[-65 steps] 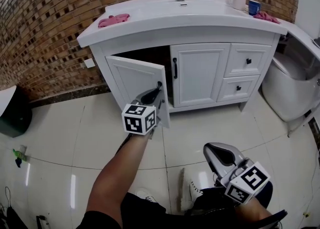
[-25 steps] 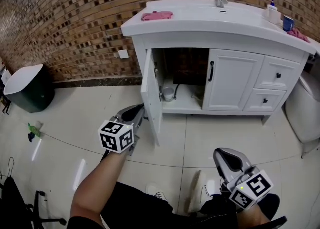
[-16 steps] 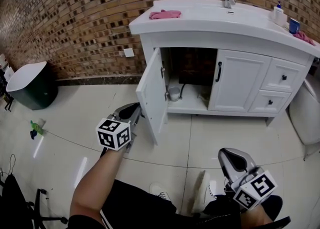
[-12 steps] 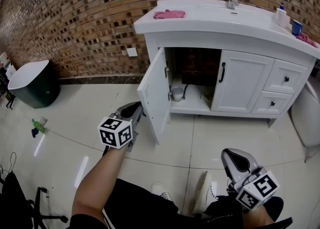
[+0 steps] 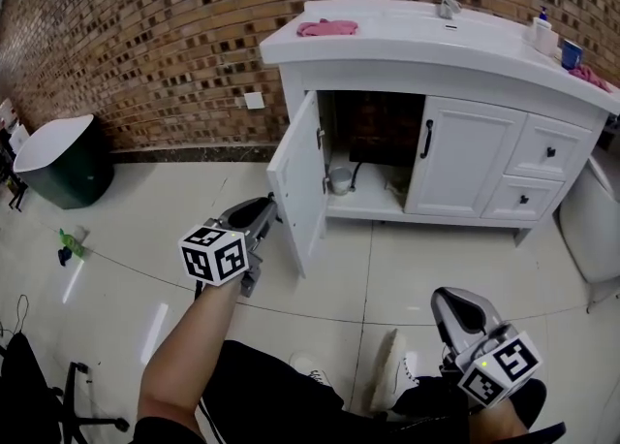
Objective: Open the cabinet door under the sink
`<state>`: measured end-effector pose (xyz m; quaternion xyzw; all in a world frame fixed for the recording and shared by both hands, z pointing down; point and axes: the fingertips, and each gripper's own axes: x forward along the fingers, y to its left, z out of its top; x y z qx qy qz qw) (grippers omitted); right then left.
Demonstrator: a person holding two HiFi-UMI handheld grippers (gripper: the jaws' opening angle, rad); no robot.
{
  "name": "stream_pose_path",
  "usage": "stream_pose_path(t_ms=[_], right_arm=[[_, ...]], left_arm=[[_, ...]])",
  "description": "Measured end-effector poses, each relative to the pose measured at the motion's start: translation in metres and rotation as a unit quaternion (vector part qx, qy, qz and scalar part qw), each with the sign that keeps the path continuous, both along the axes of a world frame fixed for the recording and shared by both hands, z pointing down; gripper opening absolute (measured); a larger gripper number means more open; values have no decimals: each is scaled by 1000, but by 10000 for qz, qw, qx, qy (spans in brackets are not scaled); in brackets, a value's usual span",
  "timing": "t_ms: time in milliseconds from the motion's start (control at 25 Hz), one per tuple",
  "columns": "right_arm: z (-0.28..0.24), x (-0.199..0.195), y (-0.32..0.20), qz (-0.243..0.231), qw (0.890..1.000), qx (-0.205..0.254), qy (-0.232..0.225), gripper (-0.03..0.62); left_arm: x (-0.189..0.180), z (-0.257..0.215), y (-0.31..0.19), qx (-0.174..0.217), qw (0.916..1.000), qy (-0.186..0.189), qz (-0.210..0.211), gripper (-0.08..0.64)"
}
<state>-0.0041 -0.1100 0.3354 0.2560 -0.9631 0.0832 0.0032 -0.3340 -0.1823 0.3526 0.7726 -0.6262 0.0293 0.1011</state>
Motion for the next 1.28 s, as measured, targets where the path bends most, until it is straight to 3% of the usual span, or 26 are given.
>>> stream_pose_path(t_ms=[80, 280, 440, 600, 760, 840, 1000, 1280], right_arm=[[-2, 4, -1, 60, 10000, 46, 4, 8], [-6, 9, 0, 117, 9998, 175, -7, 8], [-12, 15, 0, 159, 9996, 188, -134, 8], [-19, 22, 1, 89, 9997, 41, -232, 8], [-23, 30, 6, 149, 9998, -30, -143, 8], [-21, 35, 12, 196, 9998, -69, -64, 8], [-18, 44, 17, 335, 9994, -57, 25, 8], [-5, 52, 19, 432, 9989, -202, -10, 8]], left_arm=[[2, -6, 7, 70, 9999, 56, 50, 26], [23, -28, 34, 378, 9986, 278, 247, 5], [71, -38, 71, 416, 9961, 164, 756, 5], [128, -59, 107, 726, 9892, 137, 1263, 5], [167, -62, 126, 870, 9853, -79, 1469, 5], [182, -57, 132, 860, 9839, 46, 1566, 5], [196, -49, 133, 837, 9819, 330, 1664, 3], [205, -41, 134, 759, 9818, 247, 1724, 3]])
